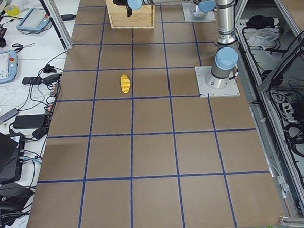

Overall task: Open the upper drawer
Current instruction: 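Pull the drawer handle with the left gripper toward the robot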

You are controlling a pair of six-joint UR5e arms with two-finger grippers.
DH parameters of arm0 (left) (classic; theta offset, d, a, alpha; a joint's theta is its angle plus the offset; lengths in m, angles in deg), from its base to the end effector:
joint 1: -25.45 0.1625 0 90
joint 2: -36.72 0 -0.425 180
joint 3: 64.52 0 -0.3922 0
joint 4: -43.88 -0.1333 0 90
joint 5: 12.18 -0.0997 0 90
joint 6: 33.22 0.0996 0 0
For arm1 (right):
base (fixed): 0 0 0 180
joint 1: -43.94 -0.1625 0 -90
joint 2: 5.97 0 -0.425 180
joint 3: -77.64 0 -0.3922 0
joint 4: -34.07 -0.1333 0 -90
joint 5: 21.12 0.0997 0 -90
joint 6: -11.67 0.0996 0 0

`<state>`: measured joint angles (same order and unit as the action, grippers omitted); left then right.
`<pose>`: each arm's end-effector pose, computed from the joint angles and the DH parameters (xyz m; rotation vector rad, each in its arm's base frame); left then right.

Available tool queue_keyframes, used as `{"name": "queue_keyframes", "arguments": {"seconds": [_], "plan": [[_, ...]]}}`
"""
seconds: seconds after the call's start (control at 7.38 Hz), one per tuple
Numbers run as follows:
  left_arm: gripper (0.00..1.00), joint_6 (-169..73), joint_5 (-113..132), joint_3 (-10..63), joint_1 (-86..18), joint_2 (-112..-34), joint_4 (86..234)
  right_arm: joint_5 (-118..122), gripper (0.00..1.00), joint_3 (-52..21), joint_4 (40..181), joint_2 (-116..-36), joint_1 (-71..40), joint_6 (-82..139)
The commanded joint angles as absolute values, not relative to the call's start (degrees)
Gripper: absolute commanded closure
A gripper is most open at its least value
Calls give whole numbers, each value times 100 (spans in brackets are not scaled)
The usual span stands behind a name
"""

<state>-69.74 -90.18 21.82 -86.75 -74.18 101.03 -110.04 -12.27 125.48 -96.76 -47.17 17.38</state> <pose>-0.3876 -0.5422 0.3763 0.3112 -2.8036 0.1916 0.1446 -0.4872 0.4980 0.1246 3.1173 -0.0605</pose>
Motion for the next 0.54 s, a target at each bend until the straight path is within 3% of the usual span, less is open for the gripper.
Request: {"name": "queue_keyframes", "arguments": {"seconds": [0.0,0.41], "plan": [[0,-6960,-9146,2188,-8548,-7341,10268,-11007,0,-1227,12548,-9676,-4720,1738],[0,-6837,-9155,2179,-8267,-7227,10435,-10998,0,-1227,12548,-9676,-4720,1738]]}}
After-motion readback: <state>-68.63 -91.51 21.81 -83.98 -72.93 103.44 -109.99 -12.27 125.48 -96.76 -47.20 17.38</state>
